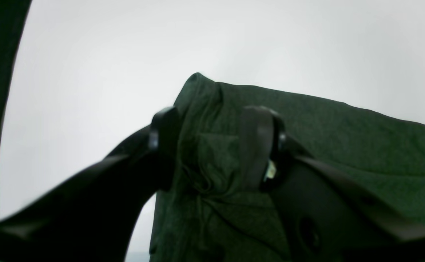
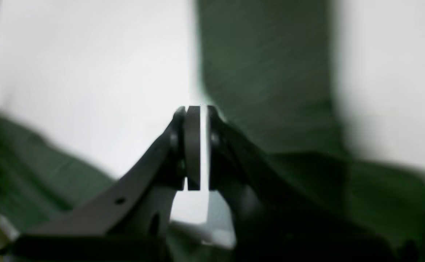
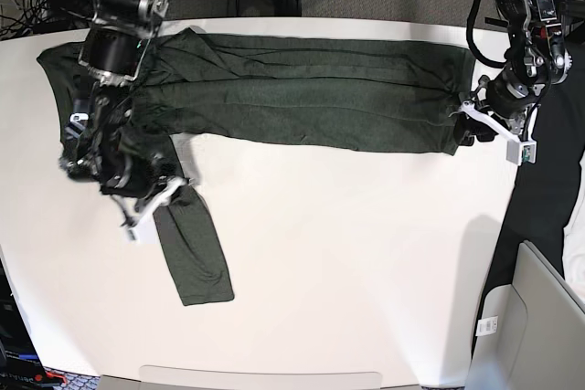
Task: Fold the T-shirt properly
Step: 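Grasp the trailing sleeve with the right gripper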
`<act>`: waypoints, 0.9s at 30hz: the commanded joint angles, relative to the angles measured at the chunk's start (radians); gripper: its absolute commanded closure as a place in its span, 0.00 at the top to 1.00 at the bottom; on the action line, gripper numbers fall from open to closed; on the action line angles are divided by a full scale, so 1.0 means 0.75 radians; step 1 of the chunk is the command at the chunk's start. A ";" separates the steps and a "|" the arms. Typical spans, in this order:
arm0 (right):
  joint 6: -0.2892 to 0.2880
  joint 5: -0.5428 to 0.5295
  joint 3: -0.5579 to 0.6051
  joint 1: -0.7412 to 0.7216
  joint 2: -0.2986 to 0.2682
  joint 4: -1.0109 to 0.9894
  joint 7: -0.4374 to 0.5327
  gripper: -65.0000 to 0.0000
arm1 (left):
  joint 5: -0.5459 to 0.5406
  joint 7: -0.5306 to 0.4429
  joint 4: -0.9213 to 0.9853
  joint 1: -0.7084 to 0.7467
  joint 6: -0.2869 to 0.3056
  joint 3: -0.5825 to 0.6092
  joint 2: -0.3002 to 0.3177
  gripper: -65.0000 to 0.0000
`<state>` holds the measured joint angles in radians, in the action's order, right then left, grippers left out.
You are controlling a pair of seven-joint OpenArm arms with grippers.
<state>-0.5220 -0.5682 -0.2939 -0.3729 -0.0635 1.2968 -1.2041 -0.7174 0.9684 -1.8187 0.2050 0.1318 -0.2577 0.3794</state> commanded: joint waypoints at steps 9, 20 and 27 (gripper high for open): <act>-0.007 0.133 0.098 -0.038 0.112 0.146 0.111 0.03 | -0.008 -0.022 -0.027 -0.008 0.007 -0.013 0.019 0.41; 0.345 0.456 0.107 -0.158 -0.080 0.068 0.232 0.63 | -0.008 -0.022 -0.027 -0.008 0.007 -0.013 0.019 0.41; 0.376 0.460 0.107 -0.150 -0.117 0.035 0.230 0.84 | -0.008 -0.022 -0.027 -0.011 0.007 -0.011 0.019 0.41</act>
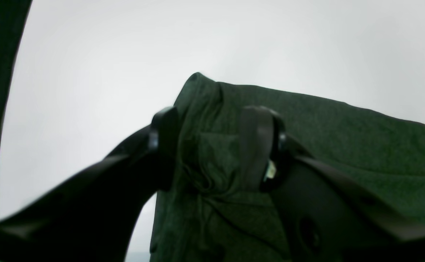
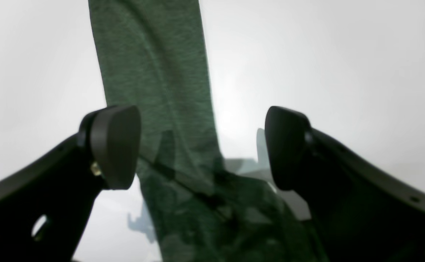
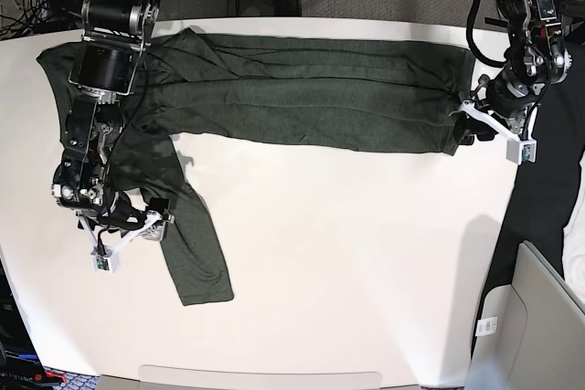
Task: Fold the T-shirt properly
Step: 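Grasp the trailing sleeve with the right gripper, then lift the sleeve with the right gripper and carry it over the folded body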
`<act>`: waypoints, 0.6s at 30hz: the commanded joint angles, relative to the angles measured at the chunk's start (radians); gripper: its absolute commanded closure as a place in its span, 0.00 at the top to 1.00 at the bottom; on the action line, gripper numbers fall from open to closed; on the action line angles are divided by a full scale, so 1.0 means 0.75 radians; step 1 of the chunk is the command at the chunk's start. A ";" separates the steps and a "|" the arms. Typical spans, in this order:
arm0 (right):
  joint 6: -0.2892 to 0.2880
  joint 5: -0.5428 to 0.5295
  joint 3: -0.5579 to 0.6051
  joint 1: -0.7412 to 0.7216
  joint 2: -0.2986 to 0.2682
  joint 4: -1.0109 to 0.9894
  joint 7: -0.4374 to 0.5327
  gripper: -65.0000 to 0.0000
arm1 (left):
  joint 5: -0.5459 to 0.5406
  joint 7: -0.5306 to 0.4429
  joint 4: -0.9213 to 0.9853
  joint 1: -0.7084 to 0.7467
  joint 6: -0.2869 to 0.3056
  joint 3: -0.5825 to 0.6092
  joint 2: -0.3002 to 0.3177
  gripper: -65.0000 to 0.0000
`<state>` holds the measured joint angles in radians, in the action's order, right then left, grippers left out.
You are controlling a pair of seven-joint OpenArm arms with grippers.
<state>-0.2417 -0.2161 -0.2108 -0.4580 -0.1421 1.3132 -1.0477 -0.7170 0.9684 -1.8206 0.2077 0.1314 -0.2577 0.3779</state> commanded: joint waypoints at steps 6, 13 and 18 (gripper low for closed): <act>0.002 -0.010 -0.004 -0.037 -0.016 -0.119 0.080 0.84 | -0.009 -0.022 -0.024 -0.014 0.008 -0.011 0.021 0.41; 0.002 -0.010 -0.004 -0.043 -0.008 -0.279 0.117 0.84 | -0.009 -0.022 -0.024 -0.012 0.008 -0.011 0.021 0.41; -0.022 -0.014 0.026 -0.043 0.015 -0.289 0.074 0.81 | -0.009 -0.022 -0.024 -0.012 0.008 -0.011 0.019 0.41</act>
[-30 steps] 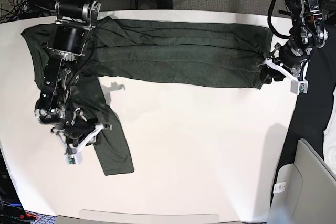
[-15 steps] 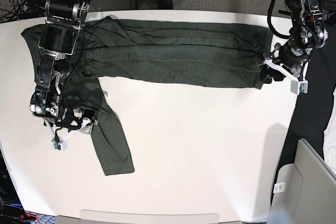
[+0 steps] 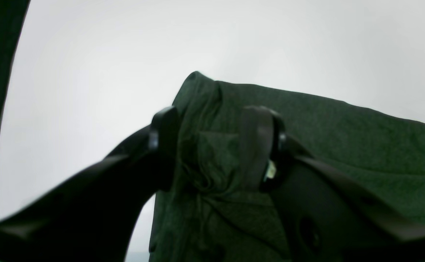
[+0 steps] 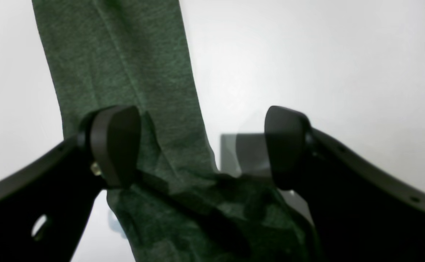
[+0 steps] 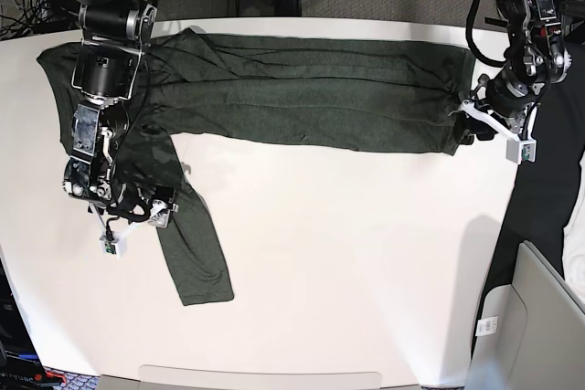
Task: Fold the T-shirt properly
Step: 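Lift the sleeve with the right gripper and carry it over the folded body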
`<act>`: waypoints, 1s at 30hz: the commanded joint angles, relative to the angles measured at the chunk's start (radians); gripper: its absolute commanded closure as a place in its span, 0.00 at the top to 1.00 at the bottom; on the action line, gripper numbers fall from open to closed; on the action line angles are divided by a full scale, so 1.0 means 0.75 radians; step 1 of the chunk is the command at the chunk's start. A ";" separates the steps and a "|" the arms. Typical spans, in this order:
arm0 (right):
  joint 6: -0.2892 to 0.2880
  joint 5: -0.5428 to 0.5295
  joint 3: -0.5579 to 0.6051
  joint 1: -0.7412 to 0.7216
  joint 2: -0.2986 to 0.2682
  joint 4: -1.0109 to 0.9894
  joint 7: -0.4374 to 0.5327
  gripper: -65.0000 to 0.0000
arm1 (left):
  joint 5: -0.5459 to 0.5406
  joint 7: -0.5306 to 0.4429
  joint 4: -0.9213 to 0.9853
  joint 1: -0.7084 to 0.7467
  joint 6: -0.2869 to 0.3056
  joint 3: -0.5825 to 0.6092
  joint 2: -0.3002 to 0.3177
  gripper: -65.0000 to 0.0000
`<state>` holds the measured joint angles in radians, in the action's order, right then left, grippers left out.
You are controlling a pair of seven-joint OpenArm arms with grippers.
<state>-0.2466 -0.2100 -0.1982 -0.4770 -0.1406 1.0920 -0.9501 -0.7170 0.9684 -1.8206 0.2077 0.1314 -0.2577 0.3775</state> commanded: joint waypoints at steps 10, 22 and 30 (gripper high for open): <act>-0.149 -0.024 0.093 -0.013 0.049 0.049 -0.179 0.41 | -0.009 -0.022 -0.024 -0.016 0.008 -0.011 0.019 0.41; -0.151 -0.312 0.052 0.027 0.008 0.135 -0.164 0.01 | -0.009 -0.022 -0.024 -0.014 0.008 -0.011 0.019 0.41; -0.190 -0.717 0.059 0.115 0.031 0.243 -0.258 0.01 | -0.009 -0.022 -0.024 -0.012 0.008 -0.011 0.019 0.41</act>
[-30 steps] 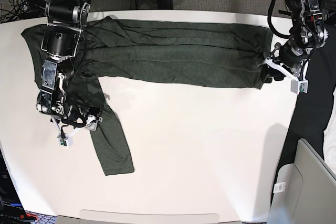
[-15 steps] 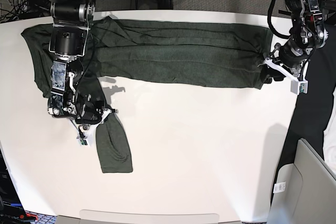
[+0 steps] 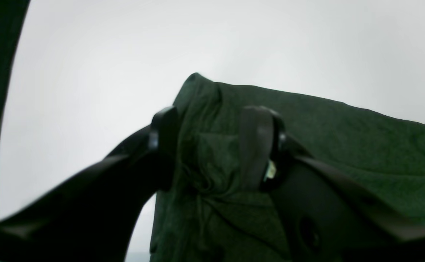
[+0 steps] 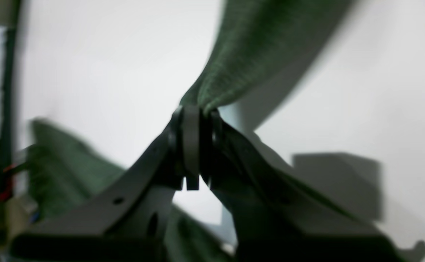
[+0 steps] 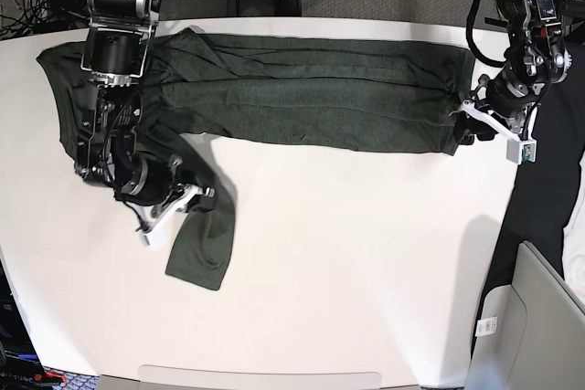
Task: Fold the T-shirt properly
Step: 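Lift the sleeve with the right gripper and carry it over the folded body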
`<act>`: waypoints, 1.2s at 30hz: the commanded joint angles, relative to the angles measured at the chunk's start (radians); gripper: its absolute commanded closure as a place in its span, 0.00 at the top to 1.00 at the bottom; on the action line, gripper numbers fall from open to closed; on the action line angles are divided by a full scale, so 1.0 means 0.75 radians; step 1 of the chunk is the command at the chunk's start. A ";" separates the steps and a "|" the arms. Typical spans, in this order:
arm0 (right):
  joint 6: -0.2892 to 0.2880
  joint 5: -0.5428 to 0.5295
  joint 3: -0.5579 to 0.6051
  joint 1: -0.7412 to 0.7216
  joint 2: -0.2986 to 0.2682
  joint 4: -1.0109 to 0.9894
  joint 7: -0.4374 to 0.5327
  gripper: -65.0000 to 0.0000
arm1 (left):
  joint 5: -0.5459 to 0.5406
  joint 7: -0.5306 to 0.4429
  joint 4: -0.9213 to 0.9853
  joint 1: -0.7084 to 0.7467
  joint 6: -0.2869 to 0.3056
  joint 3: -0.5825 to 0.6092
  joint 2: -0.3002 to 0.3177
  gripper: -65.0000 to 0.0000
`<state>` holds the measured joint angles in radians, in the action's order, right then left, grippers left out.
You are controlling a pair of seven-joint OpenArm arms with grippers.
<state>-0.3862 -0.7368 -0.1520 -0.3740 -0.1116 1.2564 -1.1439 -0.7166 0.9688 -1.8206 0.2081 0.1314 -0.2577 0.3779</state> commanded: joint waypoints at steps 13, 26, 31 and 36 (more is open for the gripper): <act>-0.163 -0.078 0.357 0.152 0.174 0.220 -0.078 0.01 | -0.009 -0.022 -0.024 -0.013 0.008 -0.013 0.019 0.41; -0.416 -0.080 0.539 0.256 0.133 0.429 -0.211 0.01 | -0.009 -0.022 -0.024 -0.013 0.008 -0.013 0.019 0.41; -0.416 -0.080 0.574 0.262 0.107 0.474 -0.243 0.01 | -0.009 -0.022 -0.022 -0.013 0.008 -0.013 0.019 0.41; -0.416 -0.078 0.658 0.254 0.064 0.453 -0.254 0.06 | -0.009 -0.022 -0.022 -0.013 0.008 -0.011 0.019 0.41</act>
<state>-0.6899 -0.7776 0.3454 -0.1635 -0.0631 1.5829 -1.3430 -0.7170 0.9684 -1.8206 0.2081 0.1314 -0.2581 0.3775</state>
